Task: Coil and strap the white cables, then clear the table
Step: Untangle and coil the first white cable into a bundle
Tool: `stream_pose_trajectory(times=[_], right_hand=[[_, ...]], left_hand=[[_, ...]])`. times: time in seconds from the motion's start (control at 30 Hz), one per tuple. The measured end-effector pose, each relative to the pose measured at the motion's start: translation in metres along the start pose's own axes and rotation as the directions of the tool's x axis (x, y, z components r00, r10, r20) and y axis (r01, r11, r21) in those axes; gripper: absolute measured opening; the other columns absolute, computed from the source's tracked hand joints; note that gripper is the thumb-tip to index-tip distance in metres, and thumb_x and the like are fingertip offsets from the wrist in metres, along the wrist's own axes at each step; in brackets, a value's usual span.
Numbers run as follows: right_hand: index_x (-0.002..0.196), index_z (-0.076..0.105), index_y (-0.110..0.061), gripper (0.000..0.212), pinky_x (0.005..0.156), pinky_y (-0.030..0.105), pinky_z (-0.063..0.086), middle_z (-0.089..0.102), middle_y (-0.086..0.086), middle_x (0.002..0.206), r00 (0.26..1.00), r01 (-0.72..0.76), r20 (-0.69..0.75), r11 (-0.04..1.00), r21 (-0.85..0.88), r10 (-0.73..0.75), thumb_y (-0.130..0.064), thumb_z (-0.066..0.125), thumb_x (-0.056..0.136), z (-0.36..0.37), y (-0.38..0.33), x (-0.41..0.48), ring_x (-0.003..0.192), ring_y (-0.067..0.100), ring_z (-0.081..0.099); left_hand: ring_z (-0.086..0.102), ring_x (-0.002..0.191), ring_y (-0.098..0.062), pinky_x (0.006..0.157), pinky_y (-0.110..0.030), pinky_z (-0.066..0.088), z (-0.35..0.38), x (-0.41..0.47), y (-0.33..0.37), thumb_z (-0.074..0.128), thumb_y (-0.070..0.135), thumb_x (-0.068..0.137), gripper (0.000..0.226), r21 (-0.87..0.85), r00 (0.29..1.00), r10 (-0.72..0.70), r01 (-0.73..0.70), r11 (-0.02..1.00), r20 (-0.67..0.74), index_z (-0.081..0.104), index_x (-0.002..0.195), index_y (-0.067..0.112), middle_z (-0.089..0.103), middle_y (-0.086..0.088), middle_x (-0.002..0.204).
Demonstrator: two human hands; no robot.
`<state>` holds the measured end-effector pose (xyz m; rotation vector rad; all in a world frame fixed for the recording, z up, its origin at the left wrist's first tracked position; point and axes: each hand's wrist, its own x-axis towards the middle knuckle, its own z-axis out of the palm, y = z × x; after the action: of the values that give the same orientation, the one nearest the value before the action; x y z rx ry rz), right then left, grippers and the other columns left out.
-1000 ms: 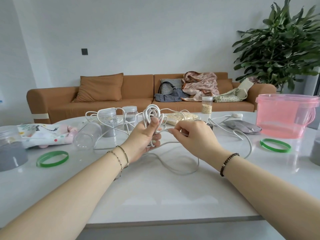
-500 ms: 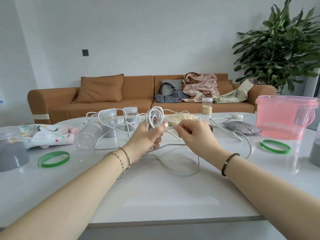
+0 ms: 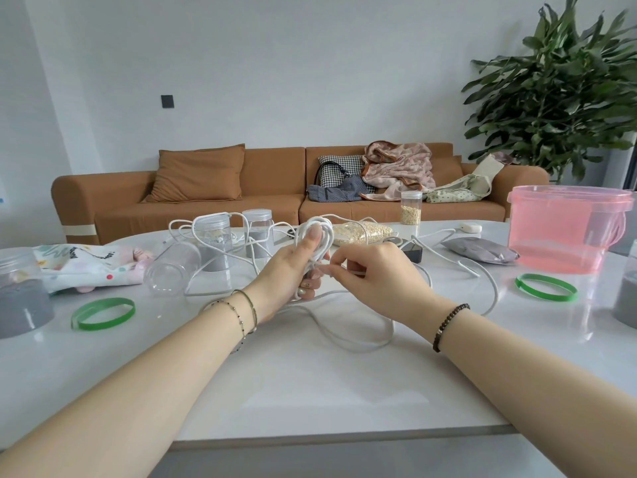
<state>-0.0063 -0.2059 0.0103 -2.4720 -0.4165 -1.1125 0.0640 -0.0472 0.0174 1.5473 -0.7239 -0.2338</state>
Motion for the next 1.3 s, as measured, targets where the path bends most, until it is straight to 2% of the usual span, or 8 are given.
stream_pose_trajectory(times=[0.2,0.5,0.7,0.9,1.0,1.13,1.2,1.3], right_hand=[[0.078,0.068,-0.028,0.021,0.051,0.030,0.035,0.041,-0.007,0.044,0.999,-0.040,-0.008,0.999,-0.031,0.040,-0.043,0.065,0.092,0.002,0.000,0.000,0.050,0.012,0.044],[0.076,0.064,-0.017,0.039,0.055,0.037,0.040,0.044,0.003,0.051,0.998,-0.055,0.027,0.994,0.093,0.053,-0.049,0.053,0.095,0.000,-0.001,0.000,0.054,0.021,0.040],[0.084,0.068,-0.018,0.026,0.056,0.034,0.036,0.043,-0.010,0.050,0.989,-0.113,0.109,0.982,0.151,0.097,-0.028,0.052,0.101,0.000,0.000,0.001,0.054,0.013,0.040],[0.089,0.076,-0.030,0.020,0.064,0.041,0.050,0.056,0.011,0.057,0.953,-0.135,0.296,0.968,0.212,0.069,-0.036,0.059,0.097,0.000,-0.005,0.000,0.058,0.029,0.054],[0.091,0.078,-0.033,0.018,0.062,0.037,0.050,0.057,0.004,0.054,0.918,-0.153,0.393,0.966,0.209,0.061,-0.037,0.061,0.095,0.000,-0.007,-0.001,0.059,0.027,0.056],[0.094,0.078,-0.035,0.018,0.054,0.029,0.040,0.054,0.001,0.050,0.907,-0.112,0.417,0.987,0.117,0.054,-0.040,0.061,0.095,0.001,-0.006,-0.003,0.049,0.016,0.043],[0.097,0.077,-0.038,0.019,0.058,0.028,0.040,0.052,-0.007,0.048,0.913,-0.078,0.399,0.996,-0.034,0.085,-0.044,0.059,0.095,0.001,-0.007,-0.003,0.052,0.012,0.045],[0.102,0.075,-0.041,0.022,0.067,0.028,0.045,0.065,-0.013,0.069,0.932,-0.075,0.334,0.979,-0.191,0.137,-0.051,0.057,0.095,-0.002,-0.008,-0.002,0.073,0.012,0.058]], left_hand=[[0.040,0.055,-0.014,0.050,-0.024,0.031,0.003,0.001,-0.003,0.038,0.060,0.098,0.056,-0.025,0.999,0.014,-0.013,1.000,0.030,0.052,0.085,0.007,0.051,0.000,0.062],[0.053,0.056,-0.011,0.054,-0.026,0.048,-0.008,0.009,-0.002,0.052,0.045,0.098,0.036,-0.443,0.985,-0.141,0.083,0.893,-0.100,0.053,0.088,0.011,0.054,-0.002,0.066],[0.058,0.060,-0.015,0.062,-0.033,0.056,-0.019,0.016,0.004,0.054,0.036,0.101,0.029,-0.648,0.913,-0.209,-0.074,0.758,-0.350,0.057,0.086,0.011,0.061,-0.003,0.068],[0.067,0.061,-0.013,0.066,-0.038,0.060,-0.026,0.022,0.004,0.053,0.039,0.101,0.034,-0.713,0.853,-0.208,-0.239,0.659,-0.478,0.057,0.085,0.010,0.061,-0.004,0.074],[0.069,0.080,-0.018,0.075,-0.045,0.060,-0.029,0.023,0.009,0.050,0.042,0.102,0.031,-0.784,0.866,-0.211,-0.274,0.558,-0.453,0.055,0.100,0.011,0.061,-0.007,0.085],[0.074,0.073,-0.022,0.077,-0.046,0.061,-0.025,0.017,0.014,0.052,0.039,0.102,0.034,-0.833,0.908,-0.186,-0.244,0.497,-0.377,0.054,0.102,0.005,0.063,-0.010,0.087],[0.073,0.067,-0.023,0.086,-0.045,0.060,-0.021,0.011,0.018,0.054,0.034,0.102,0.033,-0.858,0.945,-0.184,-0.149,0.491,-0.269,0.056,0.094,0.002,0.066,-0.011,0.076],[0.061,0.056,-0.015,0.099,-0.045,0.053,-0.016,0.003,0.021,0.055,0.033,0.100,0.032,-0.843,0.989,-0.148,0.074,0.532,-0.007,0.056,0.082,0.006,0.054,-0.004,0.063]])
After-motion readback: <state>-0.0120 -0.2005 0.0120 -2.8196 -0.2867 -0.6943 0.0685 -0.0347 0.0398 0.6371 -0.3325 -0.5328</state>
